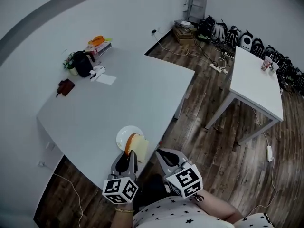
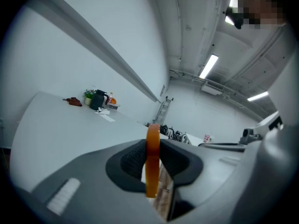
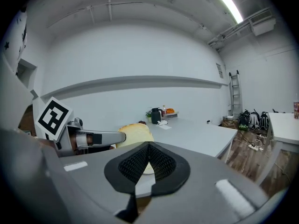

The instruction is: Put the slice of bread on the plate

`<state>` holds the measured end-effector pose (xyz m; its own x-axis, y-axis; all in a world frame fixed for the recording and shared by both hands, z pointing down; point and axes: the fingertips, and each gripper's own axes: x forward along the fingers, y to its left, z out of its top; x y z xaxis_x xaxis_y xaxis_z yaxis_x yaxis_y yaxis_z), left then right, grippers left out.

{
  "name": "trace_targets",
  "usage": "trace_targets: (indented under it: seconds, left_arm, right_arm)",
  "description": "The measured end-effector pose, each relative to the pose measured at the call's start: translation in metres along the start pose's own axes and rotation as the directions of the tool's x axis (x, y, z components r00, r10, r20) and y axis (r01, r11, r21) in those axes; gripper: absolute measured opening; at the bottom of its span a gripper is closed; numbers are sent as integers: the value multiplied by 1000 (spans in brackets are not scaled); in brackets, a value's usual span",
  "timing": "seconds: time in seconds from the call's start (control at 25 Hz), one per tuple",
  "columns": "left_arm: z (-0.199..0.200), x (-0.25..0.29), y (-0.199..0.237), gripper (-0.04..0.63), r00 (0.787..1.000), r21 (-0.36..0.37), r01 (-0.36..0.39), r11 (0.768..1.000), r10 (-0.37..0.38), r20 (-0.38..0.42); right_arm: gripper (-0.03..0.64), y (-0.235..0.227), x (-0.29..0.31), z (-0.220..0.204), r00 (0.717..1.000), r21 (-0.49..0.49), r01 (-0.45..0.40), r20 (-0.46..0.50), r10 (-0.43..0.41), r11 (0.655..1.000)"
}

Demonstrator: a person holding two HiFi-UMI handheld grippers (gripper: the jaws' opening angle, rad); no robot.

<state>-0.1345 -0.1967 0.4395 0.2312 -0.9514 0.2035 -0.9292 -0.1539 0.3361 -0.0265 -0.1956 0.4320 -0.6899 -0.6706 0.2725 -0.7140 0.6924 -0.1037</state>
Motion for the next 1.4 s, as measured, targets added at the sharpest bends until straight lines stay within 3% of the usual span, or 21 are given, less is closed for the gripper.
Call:
trace_targets:
  seconds: [0.28, 0.6, 0.68, 0.84, 0.96, 1.08, 1.16, 1.28, 1.4]
  left_arm:
    - [-10, 42, 58, 89, 997, -60, -82, 995, 81, -18]
    - [-34, 86, 94, 89, 993, -101, -86, 991, 77, -94]
    - [-35, 89, 100, 92, 991, -86, -97, 992, 88, -99]
    - [-37, 88, 115, 105, 983, 20, -151, 988, 152, -105]
    - [-41, 86, 129, 114, 970, 72, -205, 976, 213, -119]
    - [-47, 84, 144, 126, 952, 70, -263, 962, 270, -144]
    - [-52, 81, 156, 135, 931, 90, -314, 945, 325, -166]
    - [-66, 78, 170, 144, 892, 178, -361, 915, 394, -219]
    - [-77, 74, 176, 144, 874, 205, -369, 907, 413, -255]
  right_arm:
    - [-2, -13, 36, -3, 999, -15, -13, -35, 13, 1000]
    - [-2, -39, 79, 0, 998, 6, 2, -67, -1, 1000]
    - [-1, -41, 88, -2, 997, 11, -2, -76, 3, 1000]
    - [-2, -37, 99, -5, 996, 12, -22, -91, 23, 1000]
    - [-2, -33, 105, -5, 995, 9, -35, -96, 36, 999]
    - [-1, -31, 111, -5, 994, 6, -44, -99, 44, 999]
    - [-2, -28, 115, -6, 993, 4, -50, -103, 50, 999]
    - [-2, -24, 120, -7, 992, -1, -63, -106, 63, 998]
    - [-2, -21, 123, -7, 992, -6, -71, -109, 70, 997]
